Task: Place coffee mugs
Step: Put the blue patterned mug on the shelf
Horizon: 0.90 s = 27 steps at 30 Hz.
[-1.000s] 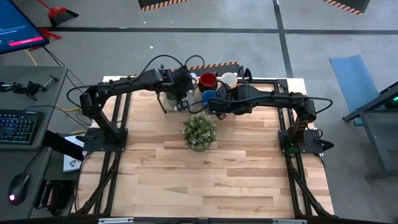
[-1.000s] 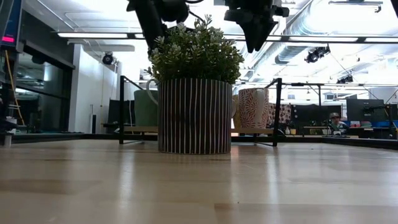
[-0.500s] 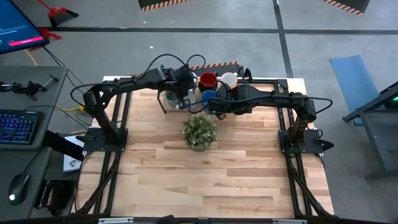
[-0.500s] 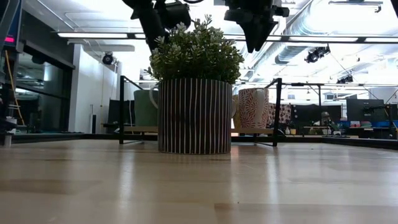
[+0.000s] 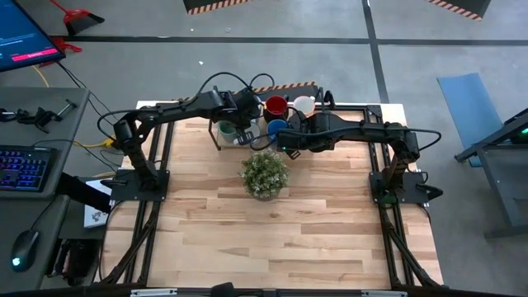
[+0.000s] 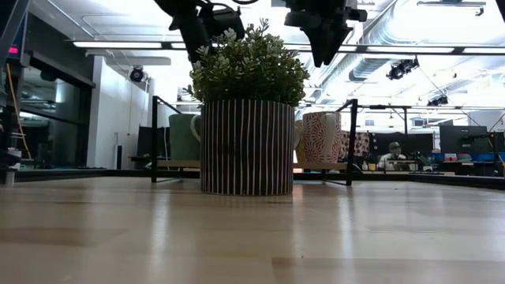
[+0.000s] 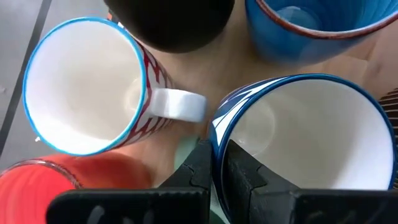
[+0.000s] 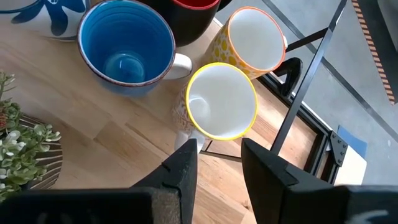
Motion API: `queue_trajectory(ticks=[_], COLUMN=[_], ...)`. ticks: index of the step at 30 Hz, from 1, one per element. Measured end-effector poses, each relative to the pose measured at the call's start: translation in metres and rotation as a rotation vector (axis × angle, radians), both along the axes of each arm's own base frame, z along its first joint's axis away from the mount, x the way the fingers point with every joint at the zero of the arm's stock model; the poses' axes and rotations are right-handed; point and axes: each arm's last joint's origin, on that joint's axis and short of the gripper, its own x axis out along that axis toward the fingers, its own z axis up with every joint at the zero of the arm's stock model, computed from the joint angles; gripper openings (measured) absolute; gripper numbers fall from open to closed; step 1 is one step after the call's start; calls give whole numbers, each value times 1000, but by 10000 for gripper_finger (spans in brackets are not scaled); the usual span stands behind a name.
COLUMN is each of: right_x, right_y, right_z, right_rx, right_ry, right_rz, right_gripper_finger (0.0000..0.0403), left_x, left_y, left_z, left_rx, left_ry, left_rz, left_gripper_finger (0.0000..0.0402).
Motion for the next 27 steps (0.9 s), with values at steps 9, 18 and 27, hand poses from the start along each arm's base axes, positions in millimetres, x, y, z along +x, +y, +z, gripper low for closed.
queue_trajectory(ticks=[9, 18, 27], right_x=[0, 0, 0], right_y=[0, 1, 1], right_z=[0, 0, -1], right_rx=[19, 27, 29], right_ry=[-1, -4, -4], right_rz=[0, -2, -2], right_gripper_finger=[103, 103, 103], left_x=[0, 0, 1], left_y=[1, 1, 1], left_z=[0, 0, 0], left_rx=[10, 13, 11], left_ry=[-4, 0, -5], left_rz=[-10, -18, -27], left_gripper_finger=[6, 5, 5])
